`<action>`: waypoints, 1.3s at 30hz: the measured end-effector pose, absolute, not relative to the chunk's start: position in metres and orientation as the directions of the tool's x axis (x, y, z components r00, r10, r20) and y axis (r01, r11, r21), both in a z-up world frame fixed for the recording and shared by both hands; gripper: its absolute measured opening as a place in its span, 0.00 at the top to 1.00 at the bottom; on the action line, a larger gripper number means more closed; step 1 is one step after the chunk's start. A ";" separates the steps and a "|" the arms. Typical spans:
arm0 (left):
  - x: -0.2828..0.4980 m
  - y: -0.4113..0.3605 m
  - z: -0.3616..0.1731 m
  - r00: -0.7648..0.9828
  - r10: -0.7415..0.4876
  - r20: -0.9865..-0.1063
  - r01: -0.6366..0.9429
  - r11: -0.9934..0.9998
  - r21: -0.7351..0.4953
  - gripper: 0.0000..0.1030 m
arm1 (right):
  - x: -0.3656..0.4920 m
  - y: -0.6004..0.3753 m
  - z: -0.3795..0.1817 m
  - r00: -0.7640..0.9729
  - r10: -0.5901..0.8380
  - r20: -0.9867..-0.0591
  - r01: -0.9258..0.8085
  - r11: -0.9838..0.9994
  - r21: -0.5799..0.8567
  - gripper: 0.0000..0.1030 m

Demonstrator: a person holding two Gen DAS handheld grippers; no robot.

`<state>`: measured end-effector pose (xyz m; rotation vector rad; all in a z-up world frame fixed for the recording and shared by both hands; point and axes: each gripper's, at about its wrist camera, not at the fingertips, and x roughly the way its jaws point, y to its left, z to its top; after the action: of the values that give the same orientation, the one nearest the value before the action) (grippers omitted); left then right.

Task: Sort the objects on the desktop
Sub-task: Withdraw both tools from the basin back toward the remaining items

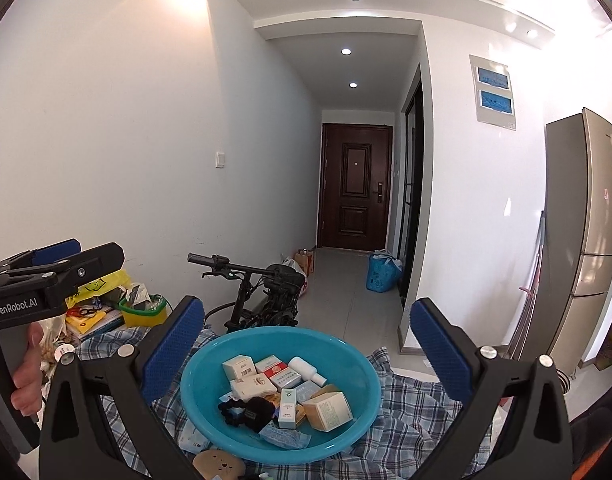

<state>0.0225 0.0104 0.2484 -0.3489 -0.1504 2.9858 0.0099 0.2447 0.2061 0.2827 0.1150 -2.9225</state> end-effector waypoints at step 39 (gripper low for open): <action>0.054 0.021 -0.013 -0.625 0.180 -0.760 -0.123 -0.984 -0.132 0.00 | 0.051 0.255 -0.005 -0.672 -0.224 -0.706 0.245 -0.967 0.073 0.00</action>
<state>0.0537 0.0214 -0.0128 -1.2675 -0.1010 2.6876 0.0511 0.2553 -0.0052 1.1177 0.0403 -2.6588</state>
